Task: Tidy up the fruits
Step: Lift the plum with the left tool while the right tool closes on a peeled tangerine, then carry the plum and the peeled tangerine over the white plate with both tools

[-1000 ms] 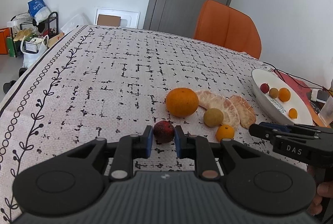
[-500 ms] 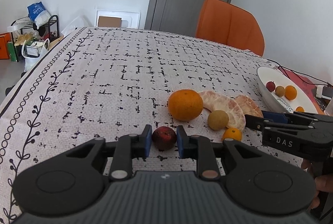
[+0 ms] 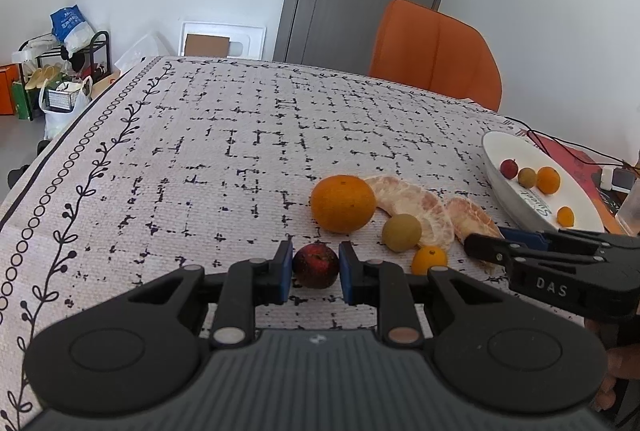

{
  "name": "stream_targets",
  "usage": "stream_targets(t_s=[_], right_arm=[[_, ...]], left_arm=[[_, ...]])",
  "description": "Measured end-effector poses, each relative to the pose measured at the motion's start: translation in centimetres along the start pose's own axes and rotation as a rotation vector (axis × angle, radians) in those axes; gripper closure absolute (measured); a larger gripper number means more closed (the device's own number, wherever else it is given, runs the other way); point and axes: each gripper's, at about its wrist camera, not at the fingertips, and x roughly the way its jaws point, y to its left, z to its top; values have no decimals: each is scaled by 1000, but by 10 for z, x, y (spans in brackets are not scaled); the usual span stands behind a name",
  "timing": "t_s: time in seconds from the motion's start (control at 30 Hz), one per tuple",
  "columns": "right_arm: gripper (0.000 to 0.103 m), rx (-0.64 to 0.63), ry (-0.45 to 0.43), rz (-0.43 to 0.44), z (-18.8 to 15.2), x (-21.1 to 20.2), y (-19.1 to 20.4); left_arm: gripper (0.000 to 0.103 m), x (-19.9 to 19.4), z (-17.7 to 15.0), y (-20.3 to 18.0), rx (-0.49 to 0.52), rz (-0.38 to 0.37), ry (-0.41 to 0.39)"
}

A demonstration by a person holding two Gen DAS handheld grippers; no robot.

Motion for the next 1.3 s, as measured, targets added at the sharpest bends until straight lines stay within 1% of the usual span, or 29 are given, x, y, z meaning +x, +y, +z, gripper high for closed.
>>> stream_targets(t_s=[0.3,0.53,0.73,1.07,1.17,1.23,1.3], right_arm=[[77,32,-71,21,4,-32,-9],[77,64,-121,-8,6,-51,-27],[77,94,-142,-43,4,-60,-44],[77,144,-145,-74,-3,-63,-69],[75,159,-146,-84,-4,-64,-75],[70,168,-152,-91,-5,-66,-80],[70,169,-160,-107,-6,-68,-83]], left_arm=[[81,-14,10,-19,32,-19,-42],[81,-15,16,-36,60,-35,-54],[81,-14,20,-50,82,-50,-63],[81,-8,26,-75,125,-72,-64],[81,-6,28,-82,140,-79,-66],[81,-5,29,-87,149,-86,-68],[81,-4,31,-93,159,-94,-70]])
